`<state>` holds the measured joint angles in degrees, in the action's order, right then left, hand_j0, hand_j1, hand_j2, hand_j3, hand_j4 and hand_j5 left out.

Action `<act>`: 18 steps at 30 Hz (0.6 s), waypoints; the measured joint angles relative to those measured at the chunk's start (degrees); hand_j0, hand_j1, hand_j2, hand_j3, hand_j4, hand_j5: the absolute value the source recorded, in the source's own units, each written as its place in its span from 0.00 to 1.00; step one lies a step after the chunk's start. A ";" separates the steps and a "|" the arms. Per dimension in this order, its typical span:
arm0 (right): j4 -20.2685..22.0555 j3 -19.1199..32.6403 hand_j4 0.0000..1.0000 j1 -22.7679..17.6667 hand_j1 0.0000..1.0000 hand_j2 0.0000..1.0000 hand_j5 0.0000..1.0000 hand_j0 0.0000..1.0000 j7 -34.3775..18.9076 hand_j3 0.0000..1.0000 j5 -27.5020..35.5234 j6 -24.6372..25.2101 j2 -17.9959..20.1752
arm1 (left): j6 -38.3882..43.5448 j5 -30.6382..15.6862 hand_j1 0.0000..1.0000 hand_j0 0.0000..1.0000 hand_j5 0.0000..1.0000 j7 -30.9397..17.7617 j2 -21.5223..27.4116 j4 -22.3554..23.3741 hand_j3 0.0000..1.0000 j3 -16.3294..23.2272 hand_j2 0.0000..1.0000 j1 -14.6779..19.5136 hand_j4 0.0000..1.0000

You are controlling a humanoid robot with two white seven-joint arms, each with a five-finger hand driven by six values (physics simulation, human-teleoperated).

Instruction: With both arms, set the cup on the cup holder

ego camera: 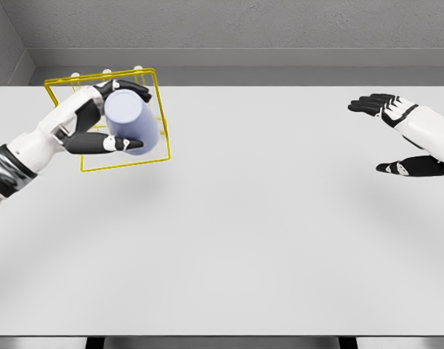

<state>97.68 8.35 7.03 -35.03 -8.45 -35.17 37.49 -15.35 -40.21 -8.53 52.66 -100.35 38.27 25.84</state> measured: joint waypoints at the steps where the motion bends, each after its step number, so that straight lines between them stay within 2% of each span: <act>1: 0.01 0.00 1.00 0.00 1.00 1.00 1.00 1.00 0.00 1.00 0.00 0.00 0.00 | -0.47 -0.14 0.71 0.71 0.71 0.00 0.46 -0.19 0.71 -0.02 0.71 -0.18 0.71; 11: -0.02 0.00 1.00 0.00 1.00 1.00 1.00 1.00 0.00 1.00 -0.05 0.00 0.00 | -2.89 -0.78 0.71 0.71 0.71 0.56 3.12 -0.84 0.71 -0.08 0.71 -0.18 0.71; 18: -0.05 0.00 1.00 0.00 1.00 1.00 1.00 1.00 0.00 1.00 -0.06 0.00 0.00 | -3.08 -1.40 0.71 0.71 0.71 0.71 2.71 1.49 0.71 -0.46 0.71 0.17 0.71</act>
<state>97.63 8.34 7.03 -35.03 -8.51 -35.17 37.49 -18.42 -41.62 -7.82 55.38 -98.86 37.81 26.01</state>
